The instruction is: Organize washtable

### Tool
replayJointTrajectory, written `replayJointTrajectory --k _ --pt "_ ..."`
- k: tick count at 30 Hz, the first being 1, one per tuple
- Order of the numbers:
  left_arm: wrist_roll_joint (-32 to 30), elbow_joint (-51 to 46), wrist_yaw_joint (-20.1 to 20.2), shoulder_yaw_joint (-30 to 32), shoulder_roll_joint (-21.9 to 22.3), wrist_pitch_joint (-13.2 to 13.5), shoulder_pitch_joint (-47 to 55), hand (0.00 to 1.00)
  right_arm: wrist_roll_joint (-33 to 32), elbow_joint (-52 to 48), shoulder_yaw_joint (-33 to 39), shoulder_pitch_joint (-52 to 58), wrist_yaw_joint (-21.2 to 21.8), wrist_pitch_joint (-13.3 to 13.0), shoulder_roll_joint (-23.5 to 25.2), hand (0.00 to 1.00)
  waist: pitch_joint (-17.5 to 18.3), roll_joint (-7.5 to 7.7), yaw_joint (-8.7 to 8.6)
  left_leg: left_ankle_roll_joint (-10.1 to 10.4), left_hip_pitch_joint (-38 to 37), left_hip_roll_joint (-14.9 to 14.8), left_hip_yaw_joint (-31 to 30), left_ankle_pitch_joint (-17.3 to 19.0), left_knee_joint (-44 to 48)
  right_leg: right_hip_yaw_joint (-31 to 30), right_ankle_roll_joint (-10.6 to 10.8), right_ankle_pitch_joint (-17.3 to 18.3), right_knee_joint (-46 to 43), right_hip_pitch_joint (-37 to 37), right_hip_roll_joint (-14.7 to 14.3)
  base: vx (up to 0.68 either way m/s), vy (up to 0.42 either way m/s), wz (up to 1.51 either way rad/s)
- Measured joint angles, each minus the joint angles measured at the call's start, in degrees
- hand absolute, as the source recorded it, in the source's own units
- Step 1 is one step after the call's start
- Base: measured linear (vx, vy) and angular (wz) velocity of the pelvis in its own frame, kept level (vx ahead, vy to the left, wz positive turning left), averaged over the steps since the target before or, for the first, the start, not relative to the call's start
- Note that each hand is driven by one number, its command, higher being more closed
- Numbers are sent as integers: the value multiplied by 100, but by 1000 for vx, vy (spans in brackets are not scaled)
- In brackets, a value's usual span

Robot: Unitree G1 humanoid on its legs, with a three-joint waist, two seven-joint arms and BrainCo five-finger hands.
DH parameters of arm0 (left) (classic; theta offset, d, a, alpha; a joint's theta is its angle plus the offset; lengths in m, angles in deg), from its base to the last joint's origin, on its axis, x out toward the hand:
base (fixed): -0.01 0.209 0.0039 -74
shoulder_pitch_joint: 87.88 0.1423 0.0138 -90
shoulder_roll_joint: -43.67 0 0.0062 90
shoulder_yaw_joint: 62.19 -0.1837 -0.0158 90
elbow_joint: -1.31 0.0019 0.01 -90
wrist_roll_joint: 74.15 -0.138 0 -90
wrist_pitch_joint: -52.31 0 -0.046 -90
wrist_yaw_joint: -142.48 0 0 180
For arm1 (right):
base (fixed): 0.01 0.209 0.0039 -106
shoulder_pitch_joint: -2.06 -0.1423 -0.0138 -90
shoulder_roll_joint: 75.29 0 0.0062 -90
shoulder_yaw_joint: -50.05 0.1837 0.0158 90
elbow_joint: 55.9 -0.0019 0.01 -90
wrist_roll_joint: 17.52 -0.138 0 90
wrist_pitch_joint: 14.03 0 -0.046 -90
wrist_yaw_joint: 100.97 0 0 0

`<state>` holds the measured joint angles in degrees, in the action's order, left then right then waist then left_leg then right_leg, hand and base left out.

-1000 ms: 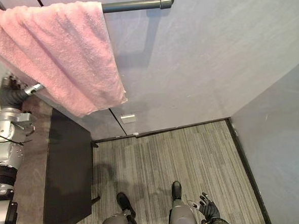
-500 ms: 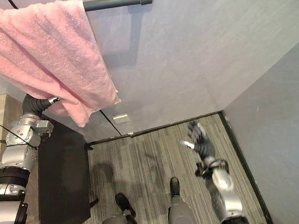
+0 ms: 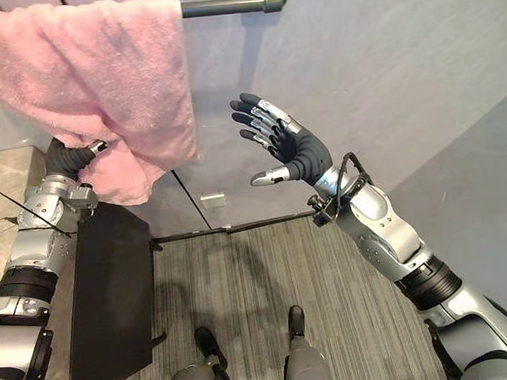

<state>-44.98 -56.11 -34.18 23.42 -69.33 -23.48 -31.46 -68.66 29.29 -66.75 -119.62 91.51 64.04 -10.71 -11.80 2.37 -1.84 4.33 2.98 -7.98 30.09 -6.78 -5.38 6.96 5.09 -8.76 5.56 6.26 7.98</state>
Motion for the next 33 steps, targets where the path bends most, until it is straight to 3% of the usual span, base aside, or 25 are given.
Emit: replayJointTrajectory --k 9,20,30,33 --pt "184 -84 -3 -373 0 0 -28 100 -497 2312 -984 -1526 -292 425 462 0 156 -13 130 -33 125 -14 -213 -158 -44 178 -46 -47 2 4 -9 -49 -17 11" --pt "290 -110 4 -670 136 -5 -364 100 -432 4587 -953 -3297 -940 582 1739 0 195 -74 303 -61 352 -20 -422 -321 -47 378 -73 -141 5 103 -15 -19 -8 10" --pt "294 -83 -10 -730 543 -31 -742 100 -112 6061 178 -4146 -1426 618 2948 0 189 -134 389 -81 538 -54 -570 -425 -47 541 -155 -211 4 217 -48 1 -14 5" --pt "293 -71 -109 -730 752 -29 -1028 100 -104 6414 604 -4379 -1600 609 3498 0 169 -228 419 -52 616 -94 -656 -458 -48 644 -162 -209 5 235 -80 0 -23 12"
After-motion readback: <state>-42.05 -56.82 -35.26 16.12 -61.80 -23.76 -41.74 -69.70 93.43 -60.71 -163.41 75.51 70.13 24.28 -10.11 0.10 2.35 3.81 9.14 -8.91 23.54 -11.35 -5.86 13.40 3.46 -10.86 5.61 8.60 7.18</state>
